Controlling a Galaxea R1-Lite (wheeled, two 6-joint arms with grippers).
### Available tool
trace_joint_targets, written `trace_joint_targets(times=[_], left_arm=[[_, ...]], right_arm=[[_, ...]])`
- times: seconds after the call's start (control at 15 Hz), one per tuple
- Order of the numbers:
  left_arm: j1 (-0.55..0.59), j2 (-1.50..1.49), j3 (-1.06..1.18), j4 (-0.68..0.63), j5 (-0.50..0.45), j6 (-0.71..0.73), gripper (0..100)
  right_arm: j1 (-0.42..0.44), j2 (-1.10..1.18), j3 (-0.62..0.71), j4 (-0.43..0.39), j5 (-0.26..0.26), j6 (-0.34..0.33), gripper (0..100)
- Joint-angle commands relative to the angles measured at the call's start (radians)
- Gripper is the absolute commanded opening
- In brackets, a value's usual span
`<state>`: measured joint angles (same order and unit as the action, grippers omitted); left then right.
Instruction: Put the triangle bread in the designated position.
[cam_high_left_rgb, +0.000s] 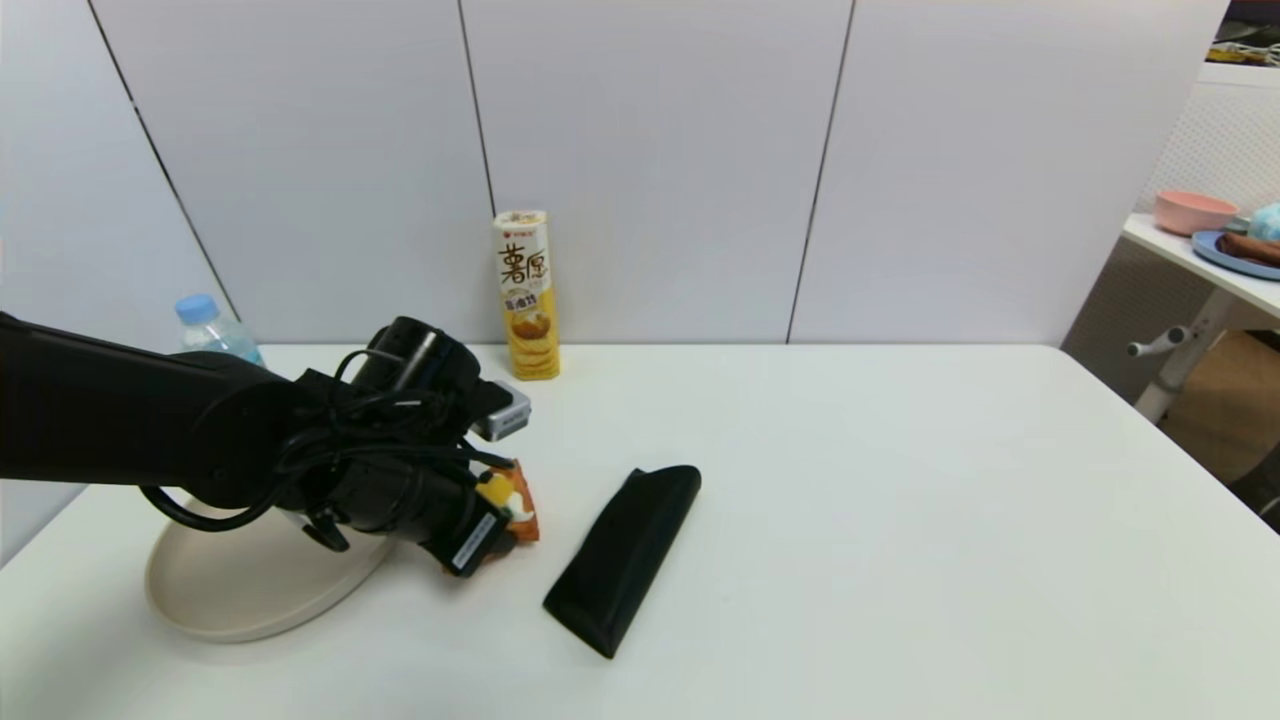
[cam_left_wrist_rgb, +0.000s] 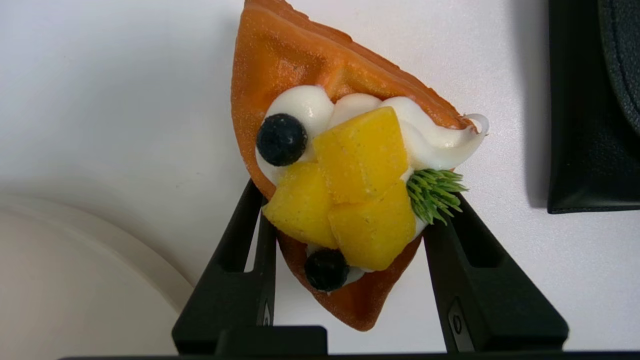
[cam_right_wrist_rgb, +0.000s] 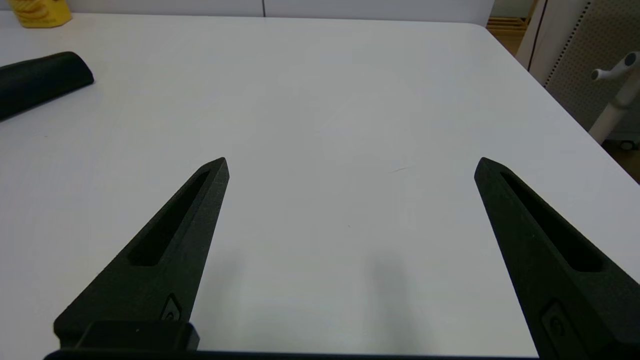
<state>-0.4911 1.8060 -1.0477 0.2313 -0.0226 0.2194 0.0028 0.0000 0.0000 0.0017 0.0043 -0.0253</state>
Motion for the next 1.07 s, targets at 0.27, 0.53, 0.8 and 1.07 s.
trace_joint_targets(times=[0.27,0.53,0.8,1.07], left_arm=[[0.017,-0.005,-0.040,0.082,-0.004,-0.040,100],[0.023,-0.005,-0.038,0.080,-0.002,-0.043,100],[0.025,-0.023,-0.038,0.086,-0.002,-0.044,100],[0.025,-0.174,-0.157,0.180,0.000,-0.044,100]], right_arm=[[0.000,0.000,0.002,0.000,0.000,-0.001,100],[0.000,0.000,0.002,0.000,0.000,-0.001,100],[0.000,0.000,0.002,0.000,0.000,-0.001,100],[0.000,0.000,0.002,0.000,0.000,-0.001,100]])
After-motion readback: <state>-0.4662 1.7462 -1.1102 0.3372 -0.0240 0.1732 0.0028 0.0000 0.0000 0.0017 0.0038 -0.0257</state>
